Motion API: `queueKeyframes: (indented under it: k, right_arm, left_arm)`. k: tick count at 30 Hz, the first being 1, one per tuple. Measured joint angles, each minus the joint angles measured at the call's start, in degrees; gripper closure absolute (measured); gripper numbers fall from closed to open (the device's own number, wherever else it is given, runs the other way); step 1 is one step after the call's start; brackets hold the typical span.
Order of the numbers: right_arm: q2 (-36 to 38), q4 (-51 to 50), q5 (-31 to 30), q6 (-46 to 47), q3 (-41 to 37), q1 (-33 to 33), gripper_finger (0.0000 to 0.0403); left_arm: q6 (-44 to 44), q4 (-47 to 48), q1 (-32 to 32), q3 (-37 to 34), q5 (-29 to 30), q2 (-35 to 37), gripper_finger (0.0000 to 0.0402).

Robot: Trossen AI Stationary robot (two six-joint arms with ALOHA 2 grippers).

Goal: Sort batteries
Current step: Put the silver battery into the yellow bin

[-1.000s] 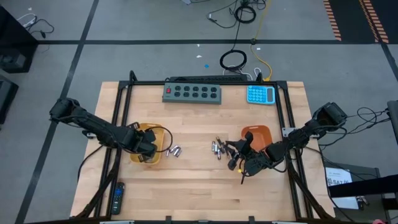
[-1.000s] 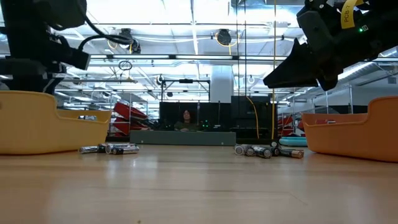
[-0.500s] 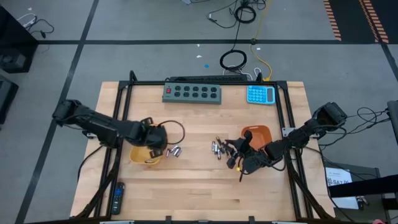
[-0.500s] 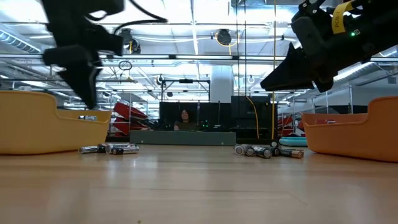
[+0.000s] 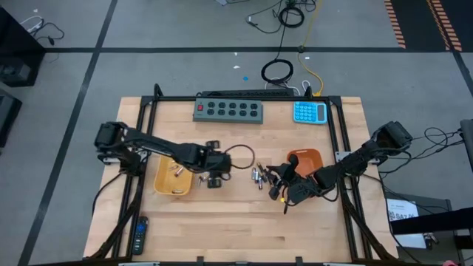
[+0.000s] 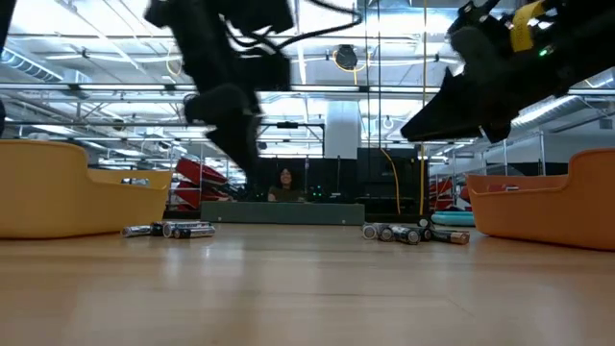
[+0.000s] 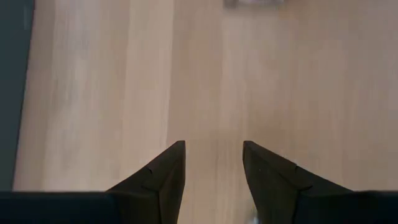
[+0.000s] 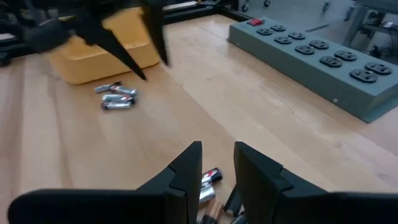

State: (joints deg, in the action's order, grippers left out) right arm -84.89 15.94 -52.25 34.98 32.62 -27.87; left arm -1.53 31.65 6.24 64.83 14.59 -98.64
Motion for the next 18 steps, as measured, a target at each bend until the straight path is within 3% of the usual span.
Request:
queueKeyframes:
  k: [4, 8, 11, 18]
  right_arm:
    - [2.04, -0.26, -0.36, 0.28, 0.02, -2.63, 0.0319]
    - [1.38, -0.26, -2.94, 2.59, 0.02, -4.46, 0.0319]
    - [0.01, -0.43, -3.86, 4.02, 0.02, -4.6, 0.0319]
    - [-2.91, -0.1, -4.96, 6.38, 0.02, -4.72, 0.0319]
  left_arm:
    - [7.9, -12.66, -1.01, -0.01, -0.87, -2.64, 0.0233]
    - [10.91, -21.74, -3.45, 0.01, -6.03, -4.22, 0.0214]
    - [10.93, -23.82, -4.84, -0.01, -9.71, -5.96, 0.0177]
    - [10.92, -23.28, -5.08, 2.57, -10.07, -11.52, 0.0106]
